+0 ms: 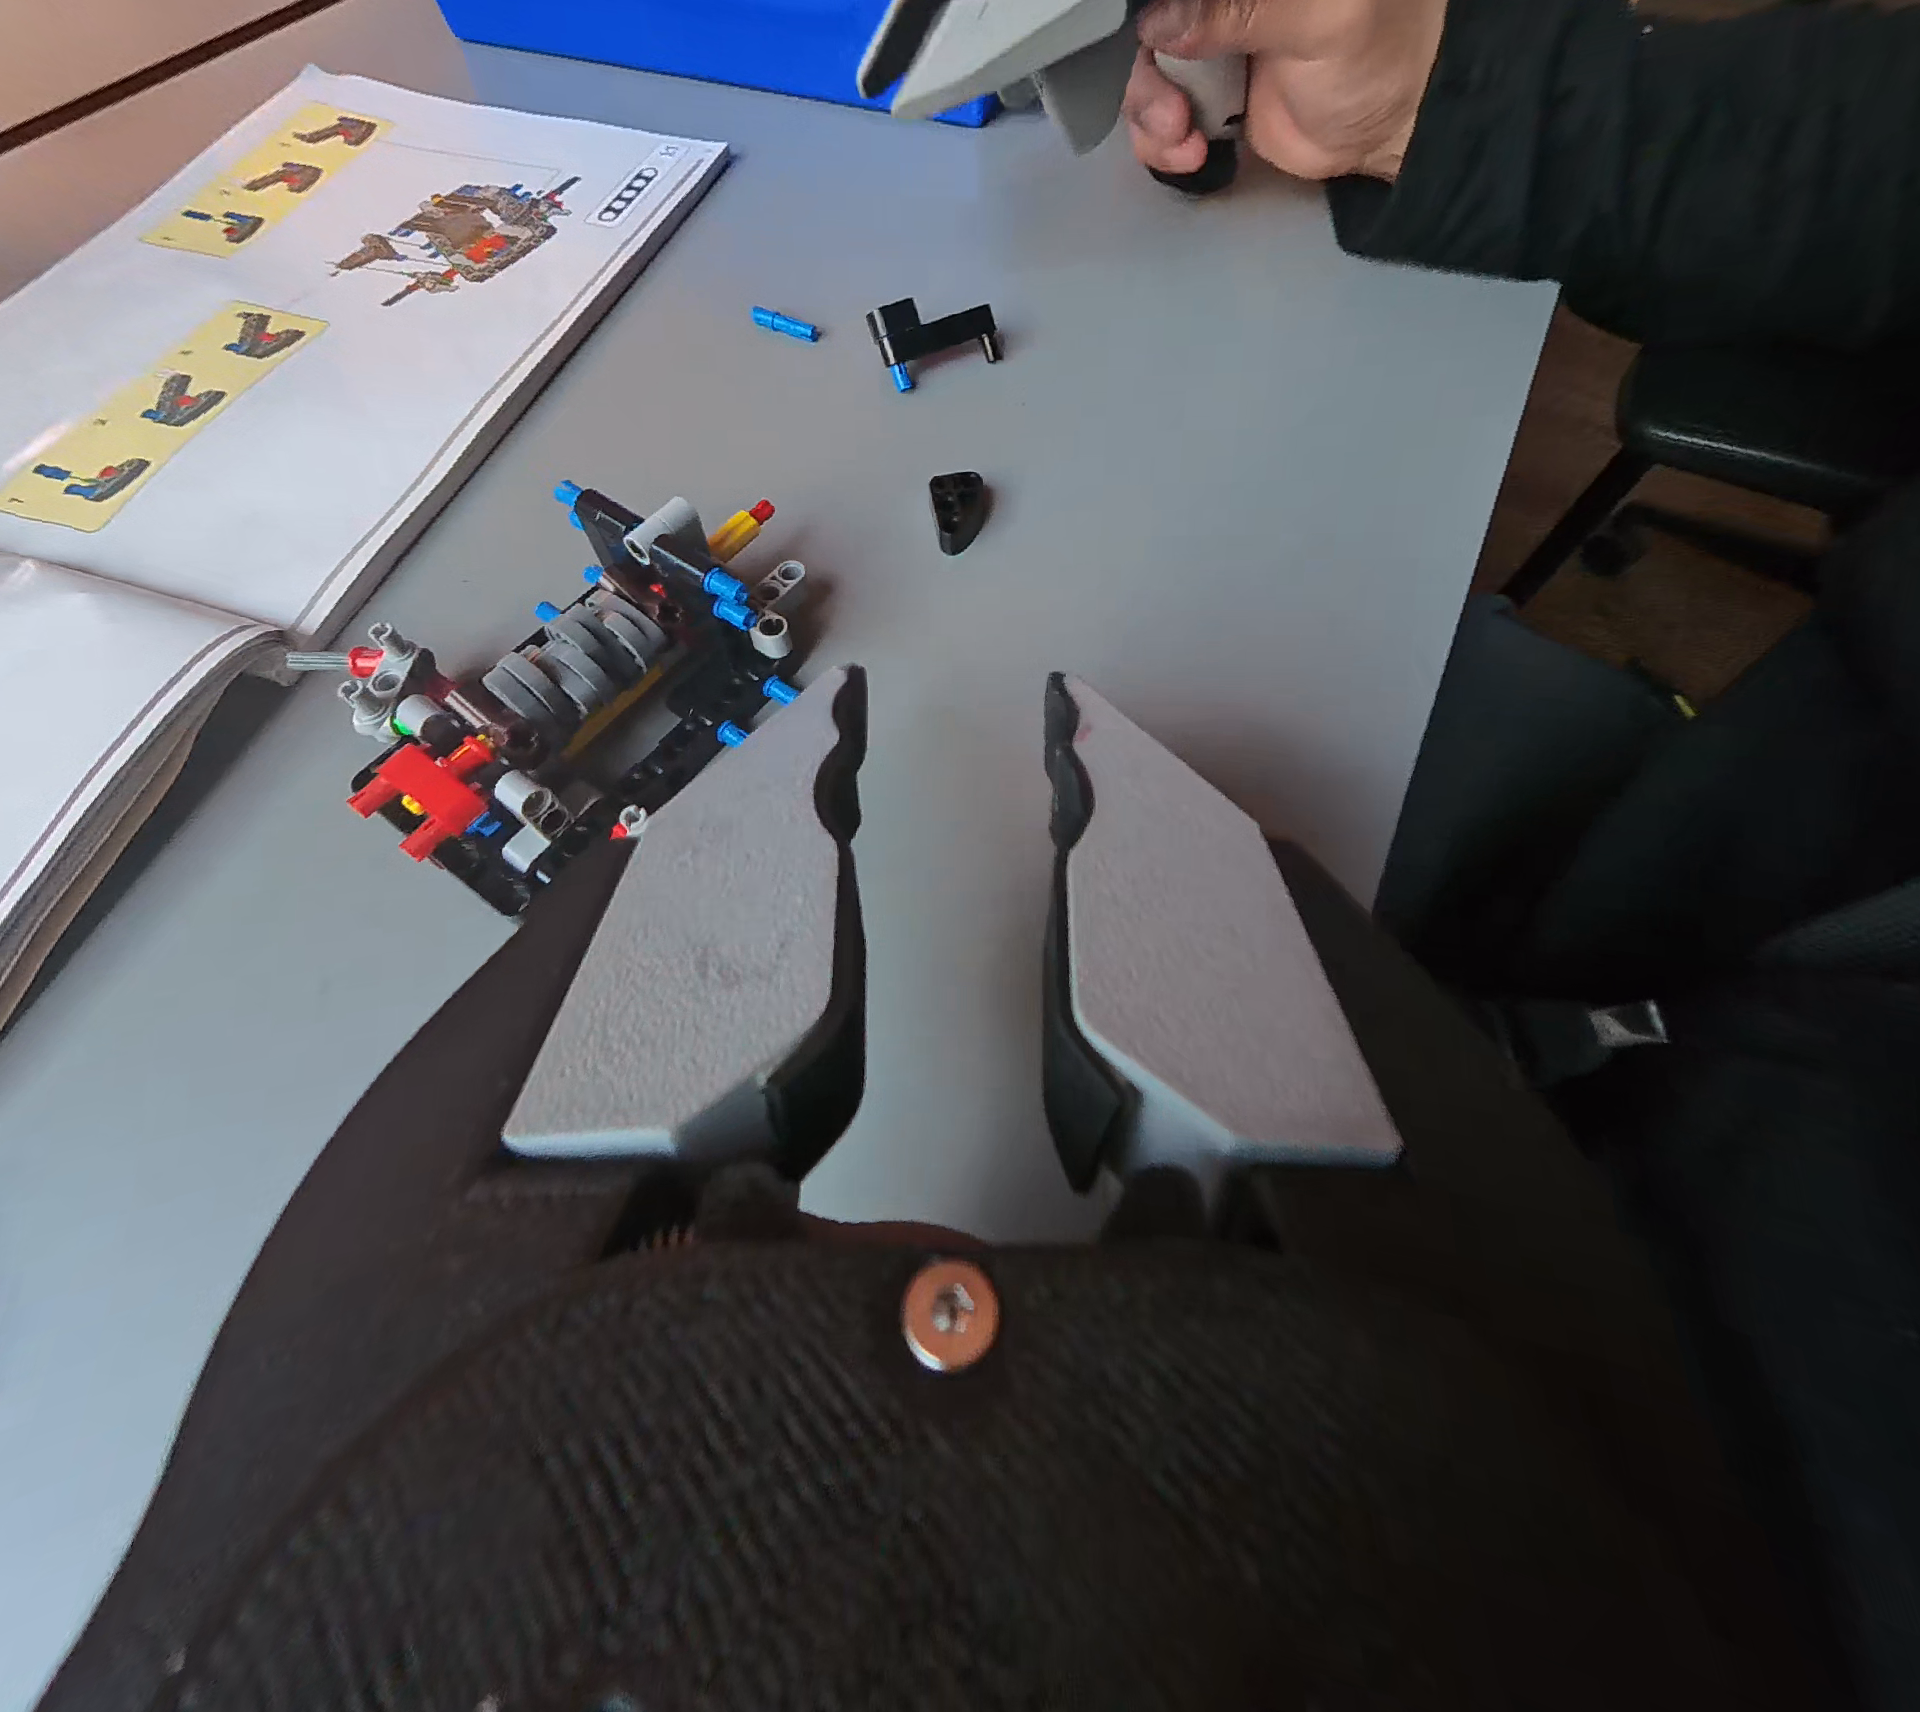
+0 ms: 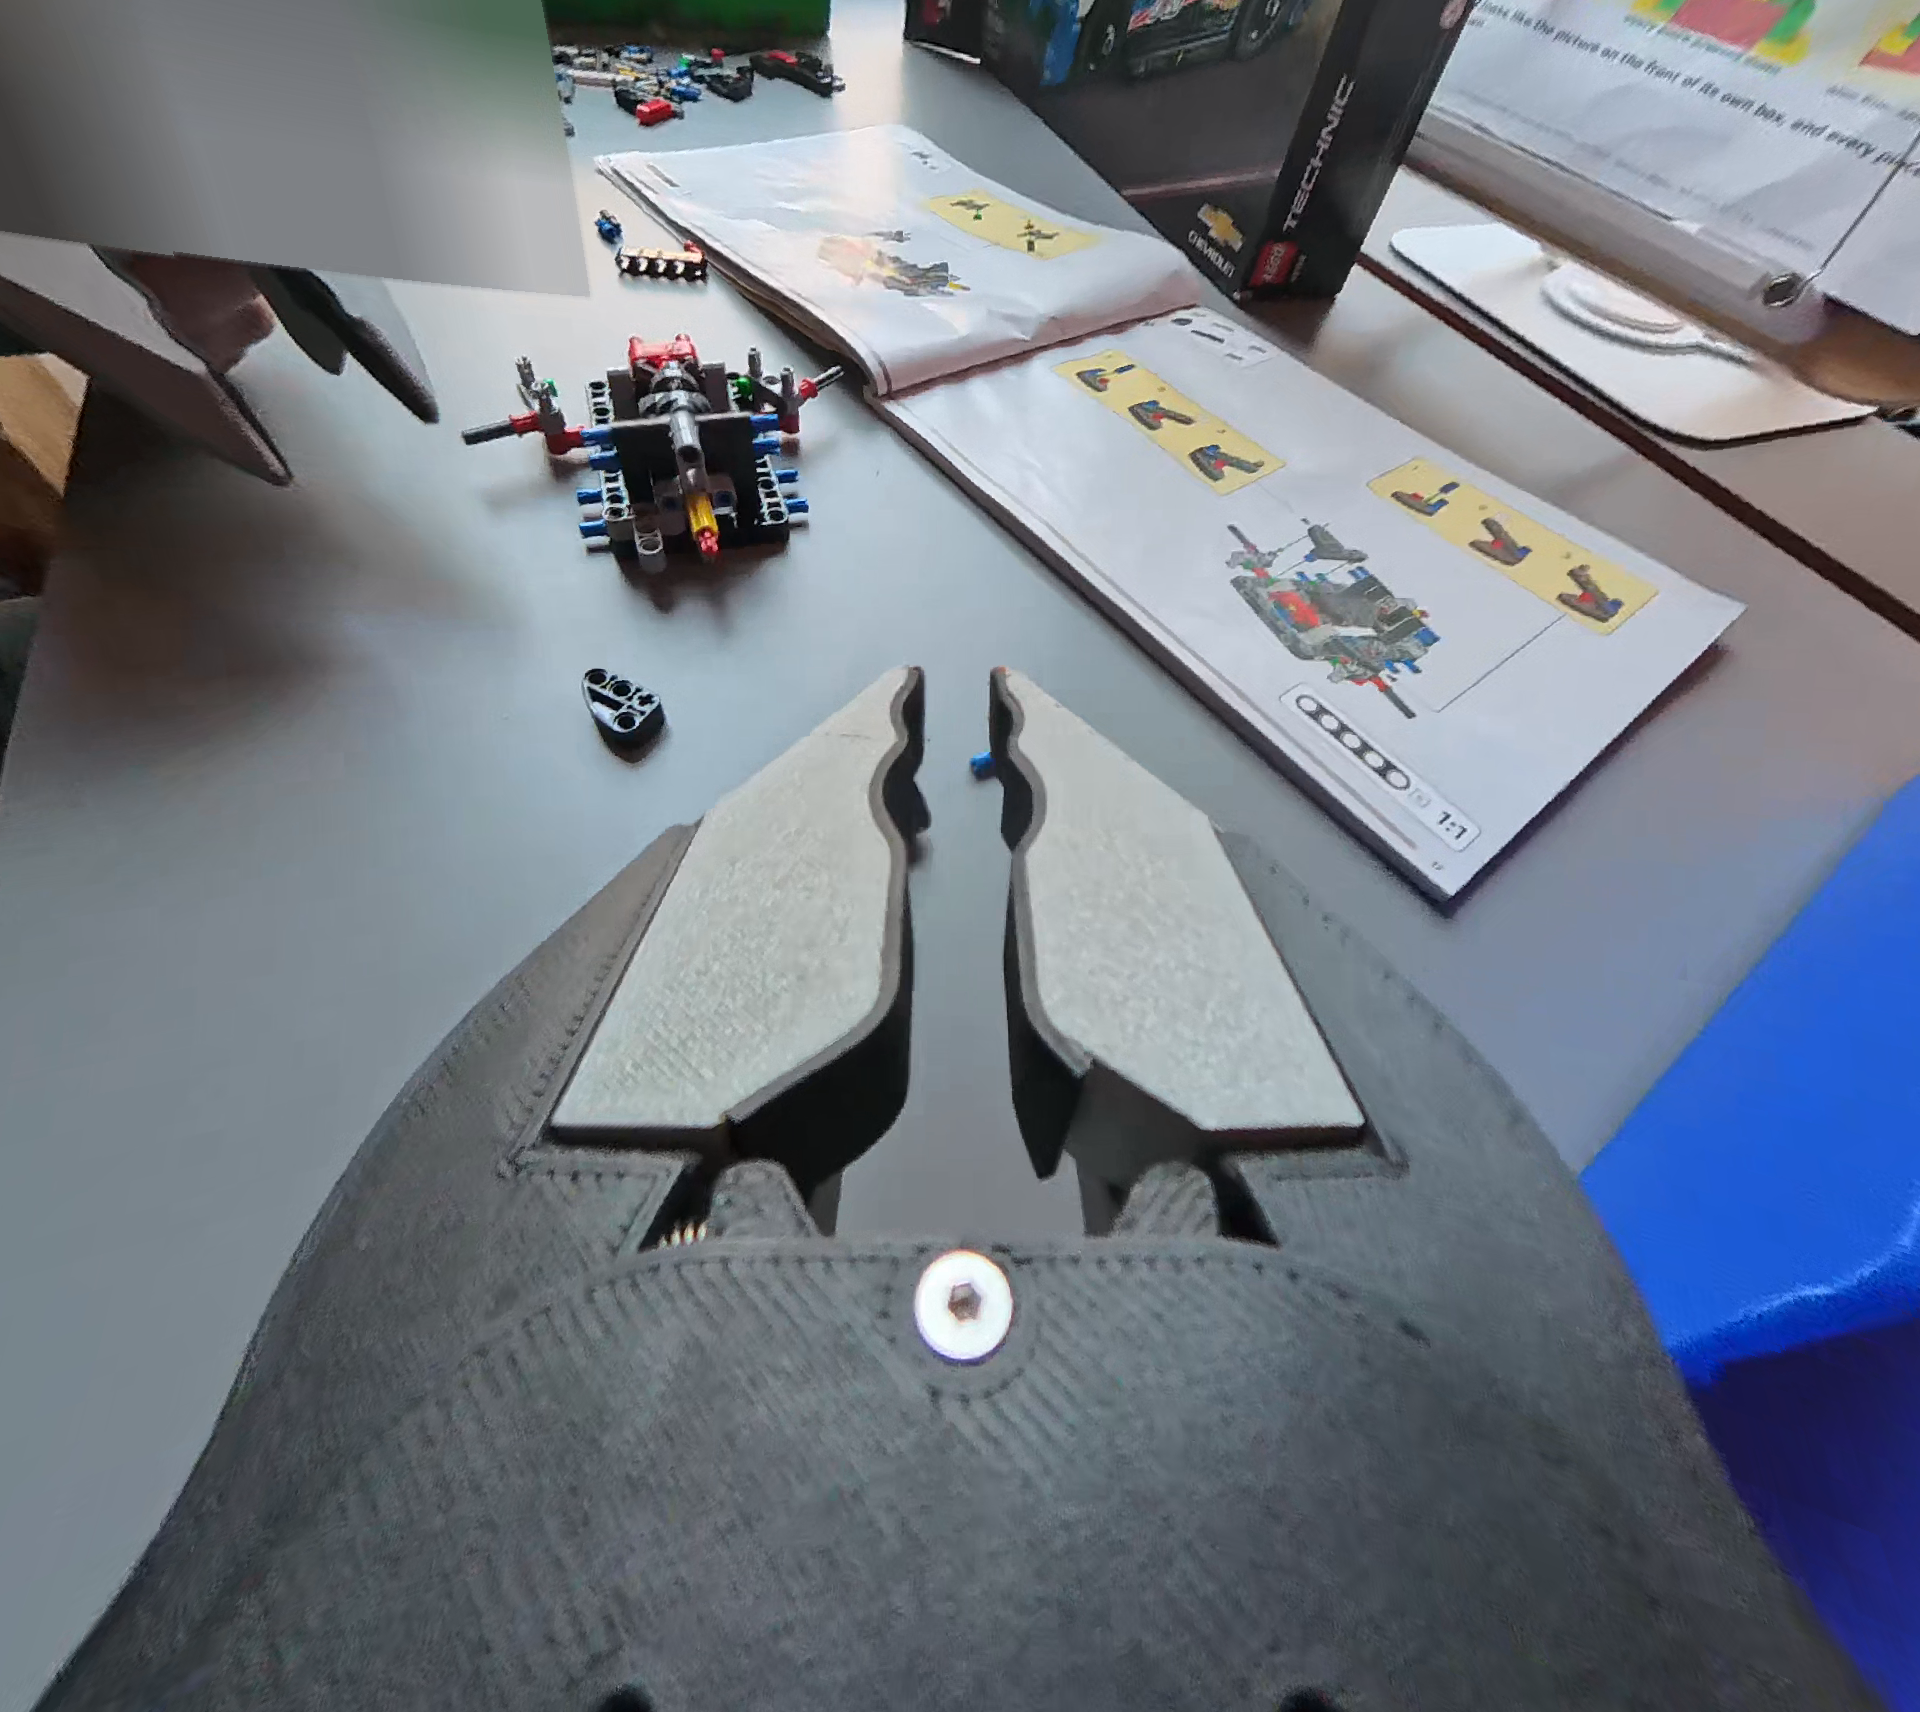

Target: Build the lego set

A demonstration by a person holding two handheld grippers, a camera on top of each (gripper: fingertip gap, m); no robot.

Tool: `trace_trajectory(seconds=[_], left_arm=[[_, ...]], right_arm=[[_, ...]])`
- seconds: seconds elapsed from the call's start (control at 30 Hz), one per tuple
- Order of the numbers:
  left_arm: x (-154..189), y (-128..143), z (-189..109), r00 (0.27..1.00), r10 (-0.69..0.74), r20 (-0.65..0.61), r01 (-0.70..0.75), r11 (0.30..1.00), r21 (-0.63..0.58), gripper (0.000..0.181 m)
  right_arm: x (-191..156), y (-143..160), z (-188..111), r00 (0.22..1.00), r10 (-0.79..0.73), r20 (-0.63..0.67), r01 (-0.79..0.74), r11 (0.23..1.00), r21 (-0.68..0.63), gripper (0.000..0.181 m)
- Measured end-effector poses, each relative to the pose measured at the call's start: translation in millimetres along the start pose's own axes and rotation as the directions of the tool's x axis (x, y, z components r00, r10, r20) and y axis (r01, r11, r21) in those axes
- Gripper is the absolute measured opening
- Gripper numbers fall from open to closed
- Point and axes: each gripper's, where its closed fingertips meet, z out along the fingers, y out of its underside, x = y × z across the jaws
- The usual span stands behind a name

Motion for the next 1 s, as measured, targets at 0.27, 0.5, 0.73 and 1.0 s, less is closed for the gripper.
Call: trace_trajectory(seconds=[0.27, 0.5, 0.73, 1.0], left_arm=[[4.7, 5.8, 4.7, 0.999, 0.001, -0.039, -0.003, 0.999, -0.048, 0.031], [8.0, 12.7, 10.5, 0.997, -0.016, -0.079, 0.008, 0.994, -0.107, 0.032], [9.4, 14.0, 11.2, 0.997, 0.000, -0.079, -0.009, 0.993, -0.115, 0.031], [10.0, 13.7, 10.8, 0.997, 0.017, -0.072, -0.025, 0.994, -0.111, 0.030]], right_arm=[[-24.2, 36.9, 11.9, 0.996, 0.003, 0.086, 0.020, 0.965, -0.261, 0.010], [-22.8, 50.6, 12.3, 0.993, 0.084, 0.089, -0.051, 0.945, -0.324, 0.006], [-30.8, 48.3, 9.3, 0.994, -0.042, 0.101, 0.072, 0.947, -0.312, 0.000], [-35.9, 45.7, 10.4, 0.961, -0.266, 0.081, 0.278, 0.906, -0.319, 0.000]])
